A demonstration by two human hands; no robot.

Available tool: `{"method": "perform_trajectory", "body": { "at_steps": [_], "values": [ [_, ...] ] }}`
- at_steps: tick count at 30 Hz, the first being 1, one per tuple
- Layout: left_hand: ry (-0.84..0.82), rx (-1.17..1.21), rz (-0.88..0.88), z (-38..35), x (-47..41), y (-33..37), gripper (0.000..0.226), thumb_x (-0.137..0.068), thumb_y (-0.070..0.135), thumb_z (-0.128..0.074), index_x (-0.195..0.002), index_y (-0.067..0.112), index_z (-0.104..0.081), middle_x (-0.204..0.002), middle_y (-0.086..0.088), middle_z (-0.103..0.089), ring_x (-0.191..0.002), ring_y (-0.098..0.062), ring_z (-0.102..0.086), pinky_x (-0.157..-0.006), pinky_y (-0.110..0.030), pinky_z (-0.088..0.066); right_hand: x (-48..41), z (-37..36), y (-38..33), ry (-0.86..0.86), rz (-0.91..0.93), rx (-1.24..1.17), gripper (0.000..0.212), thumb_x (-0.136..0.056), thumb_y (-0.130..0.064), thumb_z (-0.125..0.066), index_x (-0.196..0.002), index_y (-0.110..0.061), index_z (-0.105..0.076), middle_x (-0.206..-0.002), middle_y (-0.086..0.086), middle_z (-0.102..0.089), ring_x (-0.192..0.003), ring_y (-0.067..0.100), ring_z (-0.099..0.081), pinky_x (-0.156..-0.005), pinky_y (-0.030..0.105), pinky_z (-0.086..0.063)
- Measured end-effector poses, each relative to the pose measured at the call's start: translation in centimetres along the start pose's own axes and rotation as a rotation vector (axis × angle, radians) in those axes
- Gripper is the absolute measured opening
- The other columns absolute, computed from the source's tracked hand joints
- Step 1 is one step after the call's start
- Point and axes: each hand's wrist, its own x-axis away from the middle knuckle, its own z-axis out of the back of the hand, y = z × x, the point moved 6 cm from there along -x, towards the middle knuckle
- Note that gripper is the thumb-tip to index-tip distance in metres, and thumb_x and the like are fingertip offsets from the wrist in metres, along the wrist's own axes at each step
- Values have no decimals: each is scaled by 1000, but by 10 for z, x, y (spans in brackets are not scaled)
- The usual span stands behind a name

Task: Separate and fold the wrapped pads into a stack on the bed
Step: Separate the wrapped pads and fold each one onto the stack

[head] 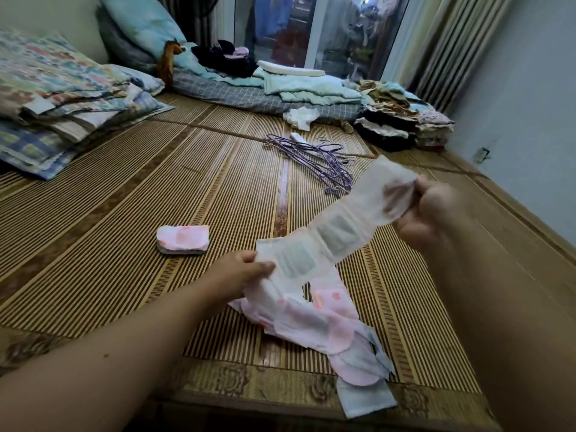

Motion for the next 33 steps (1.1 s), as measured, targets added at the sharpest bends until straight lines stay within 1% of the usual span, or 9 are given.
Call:
{"method": "perform_trajectory", "body": {
  "at_steps": [4,6,13,16,18,21,24,27,33],
  "values": [
    [57,-13,138,33,2,-8,35,-77,33,-68,-95,3,-63,-92,-18,-70,-73,-28,-70,-56,-33,-55,-4,56,44,187,-141,43,27,-101,-21,-40,-101,-2,-59,-94,16,-69,-77,25,-68,-52,36,-58],
    [91,-92,208,42,2,-14,27,-83,29,-67,-94,4,-64,-90,-17,-69,-73,-28,-68,-51,-30,-51,-7,80,69,264,-207,42,24,-99,-18,-42,-98,-1,-59,-94,16,-68,-74,25,-67,-52,37,-57],
    [93,-137,304,46,-3,-30,14,-89,14,-60,-103,13,-62,-104,-15,-65,-91,-31,-65,-68,-40,-59,-11,140,121,440,-247,201,15,-91,2,-43,-85,4,-56,-99,21,-63,-72,30,-62,-64,41,-51],
    [116,-191,293,47,-6,-33,28,-89,5,-57,-113,18,-59,-110,-12,-58,-96,-31,-61,-77,-42,-57,-15,153,127,477,-235,213,21,-97,-13,-41,-105,2,-53,-98,20,-62,-72,30,-61,-67,42,-50],
    [139,-243,275,47,-6,-32,34,-88,5,-57,-117,22,-58,-113,-11,-55,-98,-30,-58,-82,-44,-56,-20,155,125,488,-231,276,28,-97,-28,-47,-102,0,-51,-90,16,-63,-71,28,-61,-69,42,-50],
    [189,-354,245,50,-4,-25,36,-84,9,-63,-116,26,-58,-108,-8,-55,-92,-27,-60,-78,-43,-57,-23,156,114,525,-171,564,12,-82,-7,-66,-89,3,-62,-87,18,-66,-71,28,-64,-60,39,-56],
    [210,-359,201,52,-2,-16,37,-83,10,-66,-114,27,-58,-104,-9,-58,-88,-27,-64,-74,-45,-59,-21,143,105,459,-39,749,19,-82,-6,-66,-100,-9,-65,-92,12,-66,-83,28,-65,-77,45,-58],
    [225,-313,159,53,1,-10,39,-82,9,-67,-118,21,-57,-103,-13,-62,-85,-29,-67,-73,-47,-59,-11,115,102,297,139,916,23,-83,-18,-67,-106,-19,-64,-90,2,-66,-82,22,-66,-75,48,-59],
    [235,-411,146,50,7,-6,42,-83,18,-69,-123,14,-55,-94,-6,-62,-83,-23,-65,-64,-34,-58,8,65,133,-96,269,1297,19,-88,-24,-62,-107,-24,-65,-88,-13,-61,-81,6,-60,-69,28,-54]
  ]
}}
